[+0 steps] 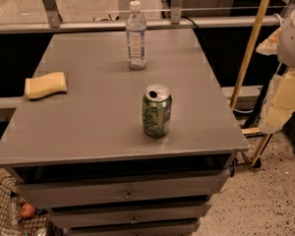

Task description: Knock green can over

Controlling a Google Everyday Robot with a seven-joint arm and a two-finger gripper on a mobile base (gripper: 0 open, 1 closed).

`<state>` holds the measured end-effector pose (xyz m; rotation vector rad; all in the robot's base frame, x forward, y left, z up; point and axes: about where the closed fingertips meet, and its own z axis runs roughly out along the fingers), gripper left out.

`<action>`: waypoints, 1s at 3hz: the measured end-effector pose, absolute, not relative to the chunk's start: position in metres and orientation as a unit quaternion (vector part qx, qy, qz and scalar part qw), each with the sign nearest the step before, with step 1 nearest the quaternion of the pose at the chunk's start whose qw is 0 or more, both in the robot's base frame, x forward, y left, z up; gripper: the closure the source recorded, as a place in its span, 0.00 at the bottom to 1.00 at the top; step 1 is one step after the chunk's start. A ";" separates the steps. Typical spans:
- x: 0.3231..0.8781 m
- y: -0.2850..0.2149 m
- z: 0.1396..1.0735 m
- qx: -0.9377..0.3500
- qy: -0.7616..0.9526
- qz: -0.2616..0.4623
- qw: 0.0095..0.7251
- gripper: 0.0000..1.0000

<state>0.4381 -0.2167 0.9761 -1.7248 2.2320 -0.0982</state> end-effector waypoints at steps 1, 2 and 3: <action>0.438 -0.217 0.976 -0.603 0.781 -0.034 0.159 0.00; 0.447 -0.204 0.970 -0.619 0.764 -0.002 0.182 0.00; 0.461 -0.181 0.958 -0.642 0.736 0.056 0.209 0.00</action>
Offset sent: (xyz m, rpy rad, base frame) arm 0.0243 0.0338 -0.0193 0.2090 0.0158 0.1628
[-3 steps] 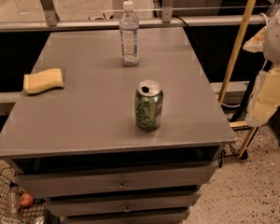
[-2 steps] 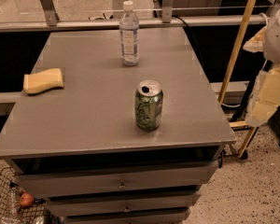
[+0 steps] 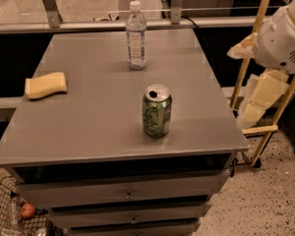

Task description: Knock green can over

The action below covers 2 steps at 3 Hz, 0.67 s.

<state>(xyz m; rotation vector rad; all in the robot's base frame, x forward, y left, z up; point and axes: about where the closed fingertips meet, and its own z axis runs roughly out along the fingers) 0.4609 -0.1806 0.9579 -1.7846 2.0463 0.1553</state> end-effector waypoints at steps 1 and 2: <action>0.469 -0.156 0.944 -0.654 0.707 0.123 0.238 0.00; 0.475 -0.138 0.914 -0.652 0.690 0.189 0.251 0.00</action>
Offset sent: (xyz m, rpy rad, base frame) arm 0.0210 0.0599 -0.0884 0.4021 0.1923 0.1755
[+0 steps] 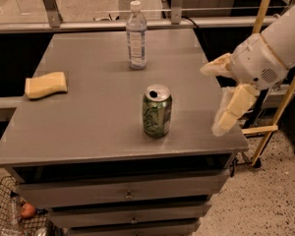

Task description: Knock green can over

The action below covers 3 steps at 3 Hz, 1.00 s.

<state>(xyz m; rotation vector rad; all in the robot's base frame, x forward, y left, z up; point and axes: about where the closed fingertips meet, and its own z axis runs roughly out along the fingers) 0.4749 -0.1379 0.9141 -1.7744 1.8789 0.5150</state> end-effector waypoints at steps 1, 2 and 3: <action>0.482 -0.122 0.891 -0.646 0.672 0.247 0.264 0.00; 0.486 -0.105 0.871 -0.631 0.650 0.316 0.282 0.00; 0.487 -0.090 0.866 -0.616 0.631 0.364 0.299 0.00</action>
Offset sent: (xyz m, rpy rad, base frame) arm 0.0172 0.0468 -0.0609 0.4190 0.1847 0.1121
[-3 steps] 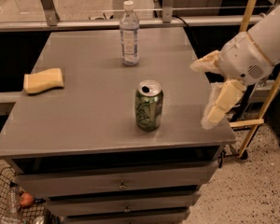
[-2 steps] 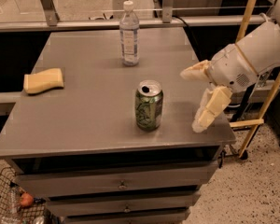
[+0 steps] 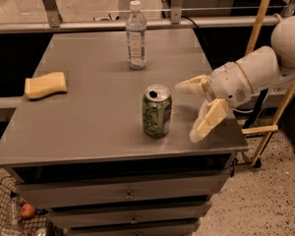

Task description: Knock green can over

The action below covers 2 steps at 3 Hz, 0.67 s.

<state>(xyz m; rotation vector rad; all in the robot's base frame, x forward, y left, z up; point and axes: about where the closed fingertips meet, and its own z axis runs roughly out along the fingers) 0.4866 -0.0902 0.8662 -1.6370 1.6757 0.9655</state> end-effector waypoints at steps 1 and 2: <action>0.485 -0.073 0.867 -0.606 0.620 0.387 0.314 0.00; 0.483 -0.058 0.868 -0.604 0.610 0.401 0.320 0.00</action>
Offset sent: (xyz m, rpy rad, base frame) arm -0.0047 0.0457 0.0041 0.1345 0.0219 0.0271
